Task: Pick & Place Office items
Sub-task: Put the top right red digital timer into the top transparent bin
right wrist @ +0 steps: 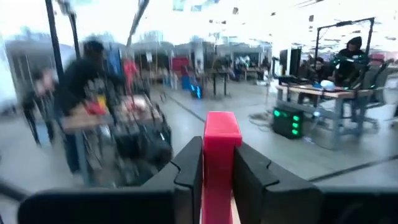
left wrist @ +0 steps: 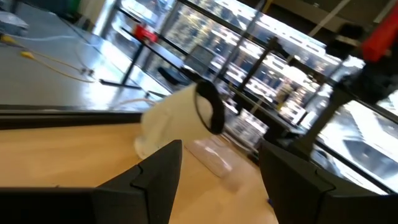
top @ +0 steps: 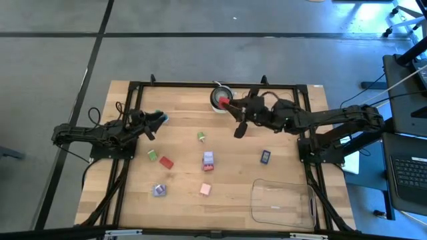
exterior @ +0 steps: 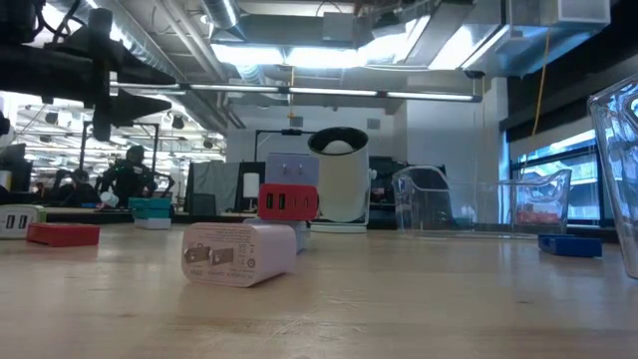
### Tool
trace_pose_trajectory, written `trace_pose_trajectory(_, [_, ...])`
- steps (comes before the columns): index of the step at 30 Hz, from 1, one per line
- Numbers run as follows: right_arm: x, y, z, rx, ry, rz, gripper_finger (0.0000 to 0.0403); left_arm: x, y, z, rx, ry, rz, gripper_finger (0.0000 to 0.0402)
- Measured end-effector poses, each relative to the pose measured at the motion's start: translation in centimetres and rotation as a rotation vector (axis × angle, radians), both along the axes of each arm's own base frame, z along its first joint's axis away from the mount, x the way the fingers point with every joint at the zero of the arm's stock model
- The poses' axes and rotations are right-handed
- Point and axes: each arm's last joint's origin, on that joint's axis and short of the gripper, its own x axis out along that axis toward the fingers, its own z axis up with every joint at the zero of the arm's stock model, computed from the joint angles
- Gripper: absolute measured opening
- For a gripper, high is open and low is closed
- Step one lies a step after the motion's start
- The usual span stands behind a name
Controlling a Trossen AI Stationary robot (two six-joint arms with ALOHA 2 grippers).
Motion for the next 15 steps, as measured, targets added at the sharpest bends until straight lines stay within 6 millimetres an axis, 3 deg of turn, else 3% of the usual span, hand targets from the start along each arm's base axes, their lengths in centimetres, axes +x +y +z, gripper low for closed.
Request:
trace_pose_trajectory(6, [0.0, -0.5, 0.1, 0.228, -0.081, 0.068, 0.0065, 0.1, -0.2, 0.1, 0.002, -0.006, -0.062, 0.021])
trace_pose_trajectory(15, [-1.4, -3.5, 0.3, 0.384, 0.0, 0.243, 0.0064, 0.1, -0.1, 0.1, -0.015, -0.024, -0.049, 0.021])
